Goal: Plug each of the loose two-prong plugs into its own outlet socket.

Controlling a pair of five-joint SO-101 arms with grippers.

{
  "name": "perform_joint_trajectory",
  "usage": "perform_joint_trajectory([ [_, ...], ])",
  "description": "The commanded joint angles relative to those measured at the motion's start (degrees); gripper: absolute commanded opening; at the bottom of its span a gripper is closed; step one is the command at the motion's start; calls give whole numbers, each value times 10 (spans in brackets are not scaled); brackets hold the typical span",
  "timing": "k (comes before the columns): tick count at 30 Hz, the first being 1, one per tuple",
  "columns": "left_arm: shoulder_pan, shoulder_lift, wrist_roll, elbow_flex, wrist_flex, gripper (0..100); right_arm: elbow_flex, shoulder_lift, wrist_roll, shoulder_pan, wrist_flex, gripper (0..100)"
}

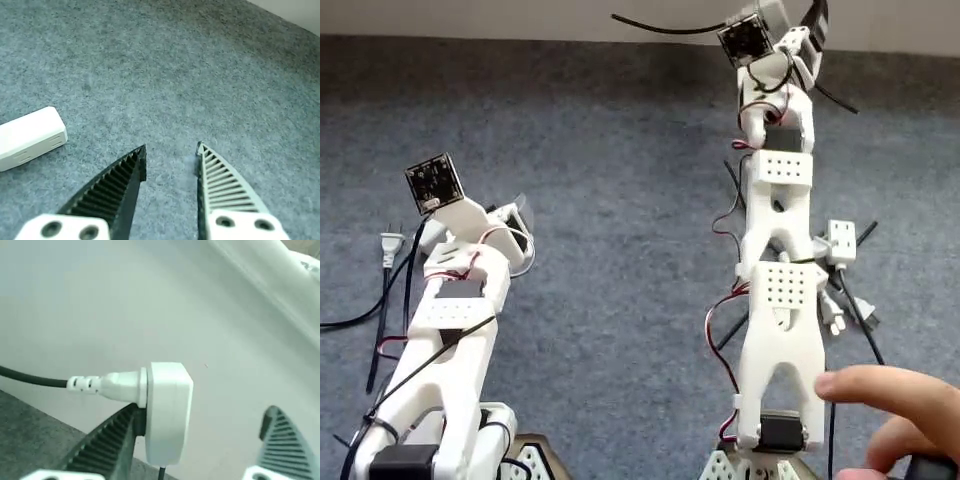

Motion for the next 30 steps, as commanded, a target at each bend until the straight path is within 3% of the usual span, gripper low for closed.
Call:
perform_joint_trajectory([
  [1, 3, 0, 4, -23, -11, 175, -32, -18, -9, 4, 18, 451],
  [12, 3, 1, 4, -23, -11, 175, -4, -19, 5, 7, 33, 454],
  [16, 4, 1, 3, -23, -11, 175, 28, 3, 53, 7, 137, 454],
  [23, 5, 1, 3, -23, -11, 175, -27, 6, 67, 15, 171, 427],
  [28, 5, 1, 3, -23, -11, 175, -63, 7, 49, 30, 158, 424],
  [30, 5, 1, 3, -23, -11, 175, -56, 26, 87, 30, 147, 424],
])
